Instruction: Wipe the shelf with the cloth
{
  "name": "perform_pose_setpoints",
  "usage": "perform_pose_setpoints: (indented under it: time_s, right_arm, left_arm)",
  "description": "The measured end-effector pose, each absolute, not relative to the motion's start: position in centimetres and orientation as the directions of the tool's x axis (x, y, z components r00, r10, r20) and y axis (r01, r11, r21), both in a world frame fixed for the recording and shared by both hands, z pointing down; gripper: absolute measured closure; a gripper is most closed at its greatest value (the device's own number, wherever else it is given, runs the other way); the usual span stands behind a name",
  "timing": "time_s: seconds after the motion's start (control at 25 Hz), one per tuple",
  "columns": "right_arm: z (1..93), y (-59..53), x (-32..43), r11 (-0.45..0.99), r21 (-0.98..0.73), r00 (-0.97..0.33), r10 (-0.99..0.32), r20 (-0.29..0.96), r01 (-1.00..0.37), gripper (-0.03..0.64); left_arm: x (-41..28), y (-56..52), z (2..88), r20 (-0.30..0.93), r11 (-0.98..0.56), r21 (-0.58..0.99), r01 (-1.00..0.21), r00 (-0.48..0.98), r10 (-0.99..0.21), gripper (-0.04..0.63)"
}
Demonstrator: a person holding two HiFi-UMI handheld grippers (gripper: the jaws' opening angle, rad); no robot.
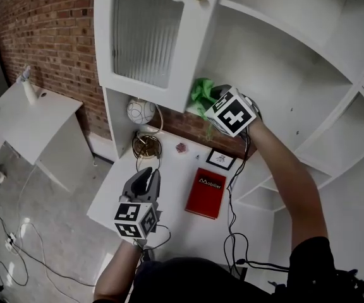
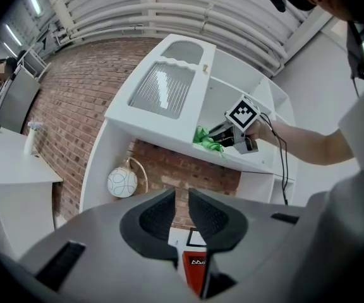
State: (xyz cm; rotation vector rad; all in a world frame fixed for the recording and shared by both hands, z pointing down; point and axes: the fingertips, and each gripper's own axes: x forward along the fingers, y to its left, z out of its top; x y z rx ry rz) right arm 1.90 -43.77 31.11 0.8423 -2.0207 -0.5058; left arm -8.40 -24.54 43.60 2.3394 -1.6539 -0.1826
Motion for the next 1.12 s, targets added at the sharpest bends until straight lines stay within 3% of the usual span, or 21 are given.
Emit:
perform_pose_setpoints:
  time_s: [0.64, 1.12]
  right_arm:
    - [31.8, -42.7, 11.2, 0.693, 0.588, -0.253, -0.710, 0.657, -0.418, 0.566]
    - [32.0, -41.7, 22.1, 0.593, 0.687, 0.038, -0.745, 0.666, -0.420, 0.566]
  left_arm:
    - [-2.4, -26.8, 42.9, 0.028, -0.459, 0.323, -0.828, 0.493, -0.869, 0.531]
    - [2.4, -28.2, 42.5, 0.016, -0.567, 0.323, -0.757, 0.604, -0.797, 0.531]
